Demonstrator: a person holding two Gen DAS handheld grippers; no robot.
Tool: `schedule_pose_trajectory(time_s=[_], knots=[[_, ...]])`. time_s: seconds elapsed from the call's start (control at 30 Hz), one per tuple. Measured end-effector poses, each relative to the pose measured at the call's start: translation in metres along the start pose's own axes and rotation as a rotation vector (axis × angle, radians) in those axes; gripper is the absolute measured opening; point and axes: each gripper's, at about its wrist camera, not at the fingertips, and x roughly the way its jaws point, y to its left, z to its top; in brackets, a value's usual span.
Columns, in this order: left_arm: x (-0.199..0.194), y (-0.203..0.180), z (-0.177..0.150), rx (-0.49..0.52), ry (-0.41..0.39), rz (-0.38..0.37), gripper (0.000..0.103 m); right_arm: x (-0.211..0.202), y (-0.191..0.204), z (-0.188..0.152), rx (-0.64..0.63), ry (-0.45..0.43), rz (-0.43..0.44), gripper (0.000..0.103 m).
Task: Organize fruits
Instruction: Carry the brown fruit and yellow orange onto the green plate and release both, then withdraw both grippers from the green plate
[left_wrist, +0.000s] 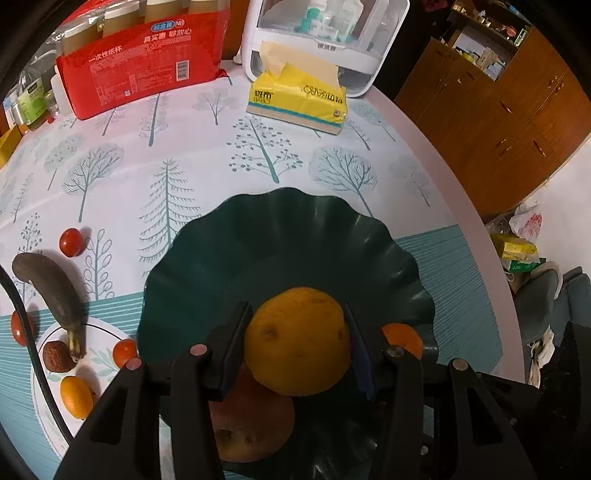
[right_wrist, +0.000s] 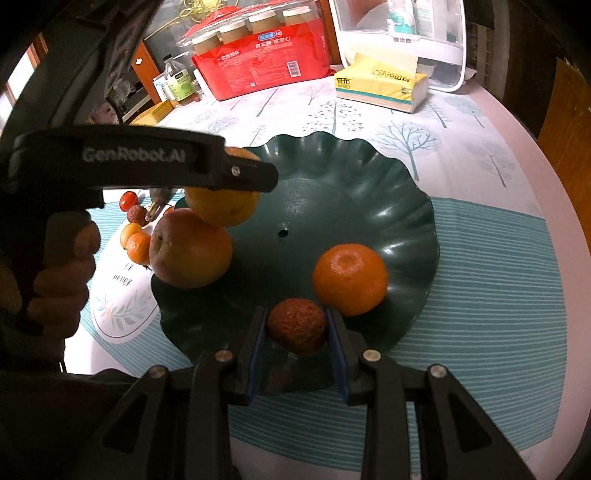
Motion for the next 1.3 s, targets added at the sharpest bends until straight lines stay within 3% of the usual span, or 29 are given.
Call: schedule_pose_trajectory(time_s=[0.27,0.4,0.6,1.3], knots=[[-0.003,0.001,-0.001,-0.016,-0.015,0.025,0.058,-0.001,-0.002,-0.001,0.006,0.000,-0.010,0.033],[-0.009,0.003,-0.005,-0.031,-0.021,0.032,0.066,-0.006,-0.001,-0.003,0.011,-0.014,-0.031,0.047],[-0.029,0.006,-0.012,-0.037,-0.067,0.021,0.073,-0.017,0.001,-0.007,0.025,-0.048,-0.059,0.057],[-0.095,0.070,-0.059,-0.060,-0.103,0.035,0.075,-0.031,0.051,-0.027,0.119,-0.064,-0.083,0.059]])
